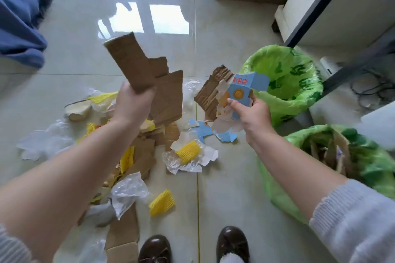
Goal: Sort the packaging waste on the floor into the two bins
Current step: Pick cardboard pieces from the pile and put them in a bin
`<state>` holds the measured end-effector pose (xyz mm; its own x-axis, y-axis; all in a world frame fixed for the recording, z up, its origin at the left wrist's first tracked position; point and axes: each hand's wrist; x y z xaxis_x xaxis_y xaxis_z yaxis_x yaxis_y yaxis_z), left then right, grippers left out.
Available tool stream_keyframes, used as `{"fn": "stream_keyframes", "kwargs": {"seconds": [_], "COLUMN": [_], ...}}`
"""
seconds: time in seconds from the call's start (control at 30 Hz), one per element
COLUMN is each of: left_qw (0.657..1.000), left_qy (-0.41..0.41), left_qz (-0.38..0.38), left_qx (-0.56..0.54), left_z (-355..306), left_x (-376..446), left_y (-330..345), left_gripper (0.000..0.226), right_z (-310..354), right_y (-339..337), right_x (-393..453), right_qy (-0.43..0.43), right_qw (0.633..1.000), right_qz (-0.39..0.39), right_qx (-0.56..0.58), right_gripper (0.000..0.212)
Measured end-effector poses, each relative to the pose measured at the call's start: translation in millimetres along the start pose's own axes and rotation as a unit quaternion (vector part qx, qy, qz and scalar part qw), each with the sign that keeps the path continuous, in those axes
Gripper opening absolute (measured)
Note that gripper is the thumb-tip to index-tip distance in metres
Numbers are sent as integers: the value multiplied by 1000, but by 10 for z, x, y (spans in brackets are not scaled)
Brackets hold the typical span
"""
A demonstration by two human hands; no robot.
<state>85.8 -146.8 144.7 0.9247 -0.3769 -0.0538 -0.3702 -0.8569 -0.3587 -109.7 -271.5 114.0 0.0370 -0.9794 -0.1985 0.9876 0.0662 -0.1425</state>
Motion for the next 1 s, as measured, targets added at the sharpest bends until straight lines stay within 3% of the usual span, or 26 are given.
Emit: {"fn": "stream_keyframes", "kwargs": {"seconds": [0.13,0.27,0.4,0.63,0.9,1.0], "left_qw": [995,976,955,937,934,930], "left_qy": [11,6,9,-46,-49,-37], "left_qz": [88,210,282,317,351,364], "left_qx": [-35,-60,-94,-138,-52,-23], "left_z": [-578,-1098,-1399,-1476,-1137,-926], "left_x": [-494,-1148,-1823,-2540,-2825,-2855], "left_y": [49,265,544,1022,1514,1688], "left_gripper": [11,28,23,32,21,20], "right_z": [439,705,849,760,344,144], "right_y": [-633,-1337,-2011,-2910,-3077,-2999], "right_x": [-345,-588,-761,-892,-688,-563], "right_qy": [-26,-35,-25,-11,61,82], "right_qw": [999,994,981,962,955,946], "right_qz": [-28,-105,-186,-254,-215,-191], "right_qx": [5,-9,-47,-102,-195,-249], "right_gripper": [19,13,7,22,29,20]}}
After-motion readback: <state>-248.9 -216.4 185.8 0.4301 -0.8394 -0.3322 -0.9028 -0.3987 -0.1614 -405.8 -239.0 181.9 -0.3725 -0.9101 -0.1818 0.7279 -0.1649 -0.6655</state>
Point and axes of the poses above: each hand's wrist, its own x-axis towards the middle knuckle, its own y-axis out of the palm, z = x × y, and after that the axes turned 14 degrees about -z, right-handed
